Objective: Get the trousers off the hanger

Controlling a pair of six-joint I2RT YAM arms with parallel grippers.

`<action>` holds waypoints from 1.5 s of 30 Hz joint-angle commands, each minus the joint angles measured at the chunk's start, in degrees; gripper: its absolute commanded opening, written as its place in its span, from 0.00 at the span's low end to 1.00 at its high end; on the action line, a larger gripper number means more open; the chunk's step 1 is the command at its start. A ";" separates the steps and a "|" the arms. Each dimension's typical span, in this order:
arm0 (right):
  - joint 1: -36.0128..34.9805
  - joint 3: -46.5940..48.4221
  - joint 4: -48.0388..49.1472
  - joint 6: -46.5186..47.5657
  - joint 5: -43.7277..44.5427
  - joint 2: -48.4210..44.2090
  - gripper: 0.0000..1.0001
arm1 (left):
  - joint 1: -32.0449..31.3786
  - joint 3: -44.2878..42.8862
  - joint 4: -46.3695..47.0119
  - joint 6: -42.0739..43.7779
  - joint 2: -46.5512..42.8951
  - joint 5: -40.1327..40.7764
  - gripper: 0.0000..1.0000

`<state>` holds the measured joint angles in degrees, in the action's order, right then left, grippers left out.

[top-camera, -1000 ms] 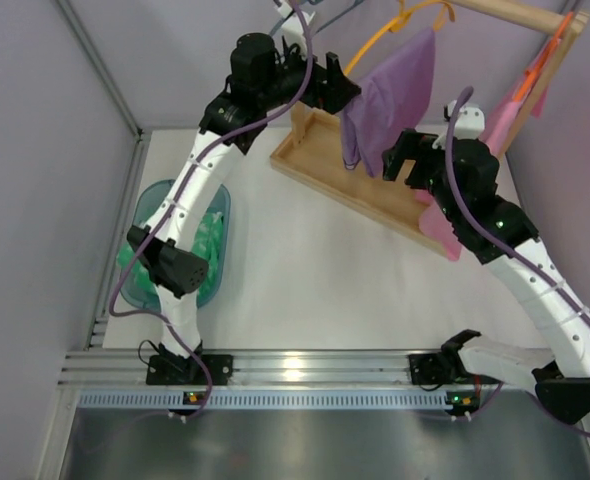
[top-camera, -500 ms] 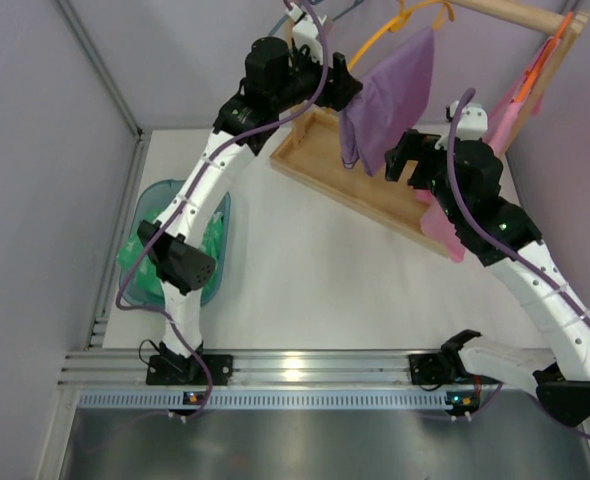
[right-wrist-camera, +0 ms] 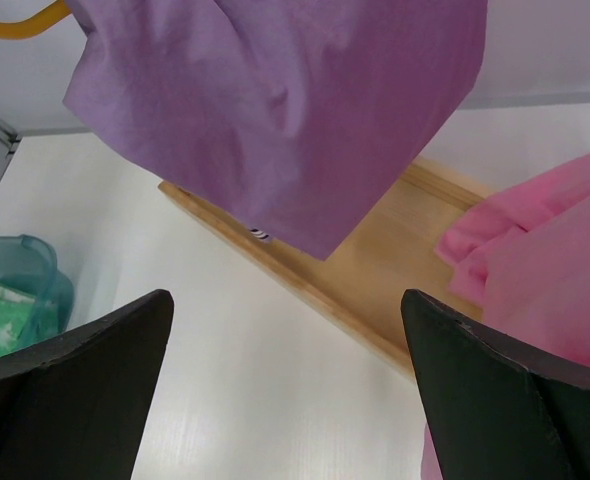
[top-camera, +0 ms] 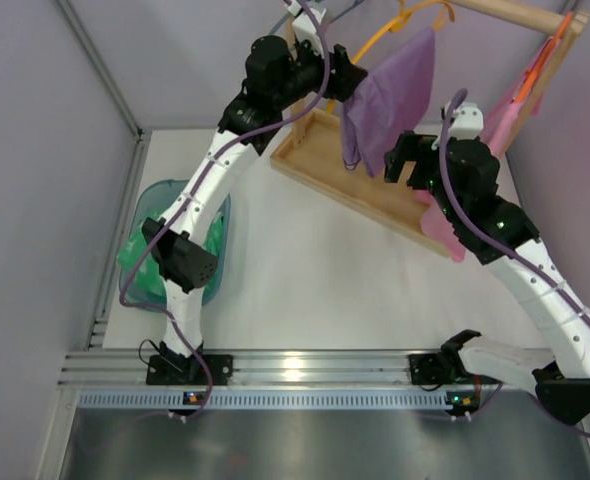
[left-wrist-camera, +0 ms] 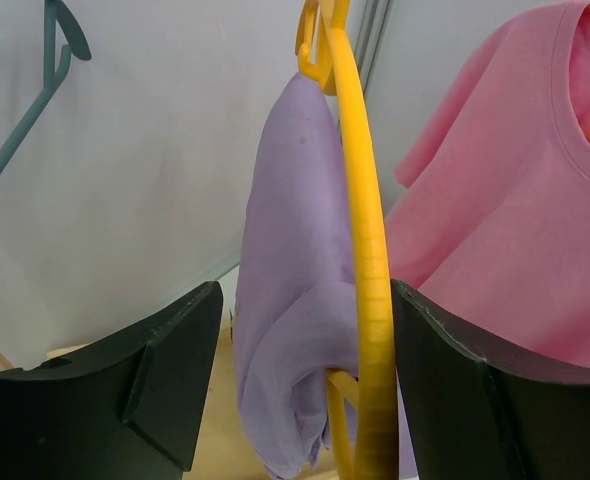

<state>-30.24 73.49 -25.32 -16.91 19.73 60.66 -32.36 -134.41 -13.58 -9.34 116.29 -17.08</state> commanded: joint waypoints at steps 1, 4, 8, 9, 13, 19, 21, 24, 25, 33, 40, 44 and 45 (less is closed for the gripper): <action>-0.17 0.86 1.24 0.91 0.84 -0.11 0.99 | -0.34 -2.00 5.67 -0.50 1.57 -0.32 0.72; -0.08 0.86 1.33 1.52 0.75 -0.28 0.99 | -0.51 -1.91 6.29 -0.50 1.83 -0.32 0.71; -0.08 0.77 1.24 1.70 0.84 -0.81 0.99 | -0.95 -1.65 7.08 -0.32 2.63 -0.85 0.70; -0.08 0.69 1.33 1.70 0.93 -0.81 0.99 | -1.04 -1.56 7.34 -0.41 2.71 -0.94 0.68; -0.08 0.25 1.07 1.70 1.10 -1.42 0.99 | -1.30 0.11 9.36 -1.29 2.10 -1.20 0.63; -0.08 -0.54 1.06 1.09 1.54 -2.22 0.99 | -1.74 1.96 12.00 -1.47 0.87 -0.32 0.52; -0.08 -0.55 0.98 0.91 1.63 -2.39 0.99 | -1.74 2.22 12.35 -1.29 0.87 -0.32 0.46; 0.00 -0.72 0.62 0.82 1.81 -2.48 0.99 | -1.74 2.66 13.05 -1.38 0.69 -0.50 0.24; 0.00 -0.63 0.54 0.91 1.89 -2.57 0.99 | -1.83 2.75 13.06 -1.55 0.34 -0.24 0.18; -0.08 -0.37 -0.43 0.47 2.42 -3.01 0.99 | -1.83 4.33 16.92 -2.17 -1.77 2.57 0.00; 0.00 0.34 -0.61 -0.32 4.70 -2.39 0.99 | -1.83 7.85 22.55 -1.56 -5.98 5.22 0.00; 0.00 -0.28 -0.08 -0.58 5.67 -2.48 0.99 | -1.83 5.92 22.55 -0.85 -6.16 4.69 0.00; -0.08 -0.11 0.01 -0.58 5.85 -2.65 0.99 | -1.92 5.57 22.55 -0.85 -6.16 4.69 0.00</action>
<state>-30.24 72.75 -26.48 -16.75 23.29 58.98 -34.44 -126.06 -0.86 -10.52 115.55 -13.87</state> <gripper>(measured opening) 0.993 0.193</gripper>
